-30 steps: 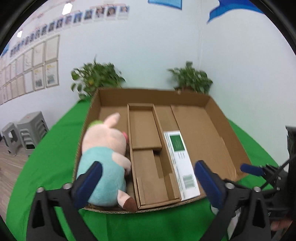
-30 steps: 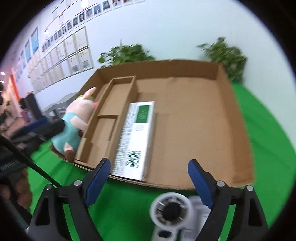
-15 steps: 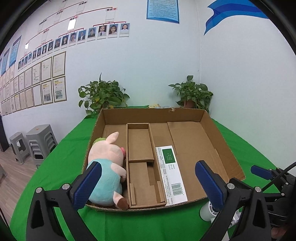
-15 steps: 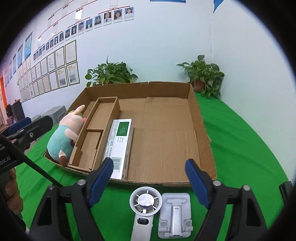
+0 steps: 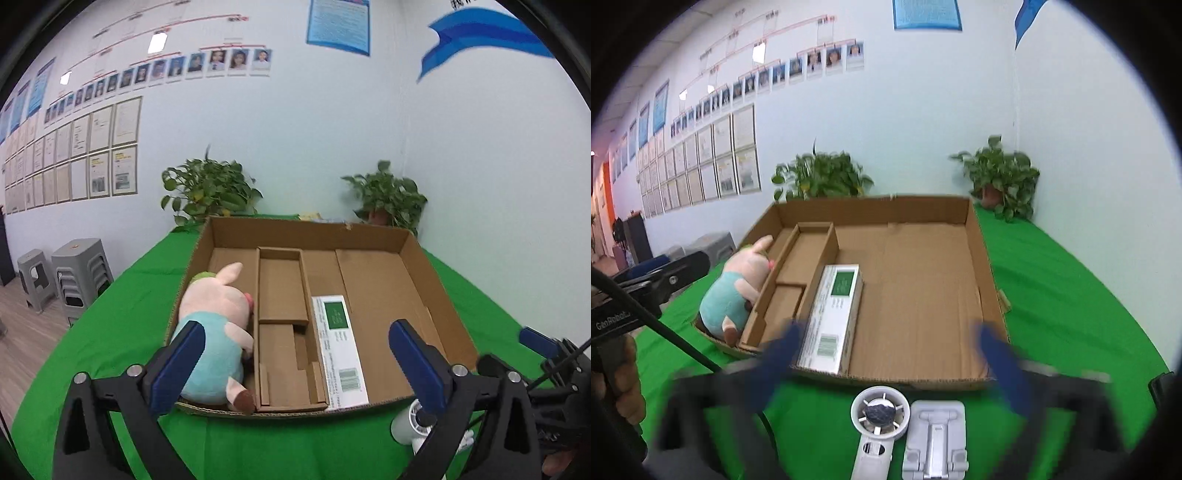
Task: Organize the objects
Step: 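Move both grippers to the white handheld fan and close on its handle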
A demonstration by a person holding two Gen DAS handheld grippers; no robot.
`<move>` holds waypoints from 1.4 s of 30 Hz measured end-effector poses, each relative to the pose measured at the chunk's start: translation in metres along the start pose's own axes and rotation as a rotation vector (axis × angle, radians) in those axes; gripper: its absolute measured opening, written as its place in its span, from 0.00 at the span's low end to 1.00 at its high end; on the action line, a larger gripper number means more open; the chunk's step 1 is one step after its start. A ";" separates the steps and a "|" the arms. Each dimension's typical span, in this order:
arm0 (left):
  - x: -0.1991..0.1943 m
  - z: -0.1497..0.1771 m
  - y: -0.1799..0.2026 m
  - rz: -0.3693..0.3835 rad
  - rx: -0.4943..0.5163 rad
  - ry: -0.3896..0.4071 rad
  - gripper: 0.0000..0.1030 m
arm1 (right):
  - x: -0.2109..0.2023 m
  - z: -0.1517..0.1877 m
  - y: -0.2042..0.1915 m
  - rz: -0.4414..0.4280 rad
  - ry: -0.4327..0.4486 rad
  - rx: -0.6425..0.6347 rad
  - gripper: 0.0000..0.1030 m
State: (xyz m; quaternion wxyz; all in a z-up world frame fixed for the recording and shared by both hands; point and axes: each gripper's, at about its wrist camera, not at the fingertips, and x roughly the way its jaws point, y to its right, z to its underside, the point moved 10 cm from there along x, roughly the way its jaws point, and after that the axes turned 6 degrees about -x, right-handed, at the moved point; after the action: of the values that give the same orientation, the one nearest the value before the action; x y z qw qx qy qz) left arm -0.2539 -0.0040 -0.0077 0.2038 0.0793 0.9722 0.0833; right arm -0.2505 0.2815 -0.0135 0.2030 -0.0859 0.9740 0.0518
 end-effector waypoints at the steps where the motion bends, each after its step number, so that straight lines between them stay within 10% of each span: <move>1: -0.001 0.001 -0.003 -0.007 0.002 -0.002 0.98 | -0.001 0.000 -0.001 -0.003 0.007 -0.006 1.00; 11: -0.003 0.025 -0.028 -0.062 0.033 -0.074 0.99 | -0.006 0.014 -0.031 -0.119 0.005 -0.097 1.00; 21: 0.013 0.062 -0.032 0.056 -0.070 -0.239 0.99 | -0.029 0.026 -0.044 -0.185 0.042 -0.127 1.00; 28: 0.034 0.102 -0.001 0.176 -0.055 -0.389 0.99 | -0.013 0.101 -0.058 -0.349 -0.223 -0.059 0.97; 42: 0.082 0.175 0.053 0.481 -0.225 -0.741 0.71 | 0.013 0.171 -0.055 -0.229 -0.472 -0.107 0.40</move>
State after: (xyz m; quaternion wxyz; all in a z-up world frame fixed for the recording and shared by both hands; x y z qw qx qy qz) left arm -0.2501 0.0856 -0.1872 0.5202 0.3045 0.7726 0.1993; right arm -0.1858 0.2492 -0.1784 0.4244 -0.1916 0.8795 0.0984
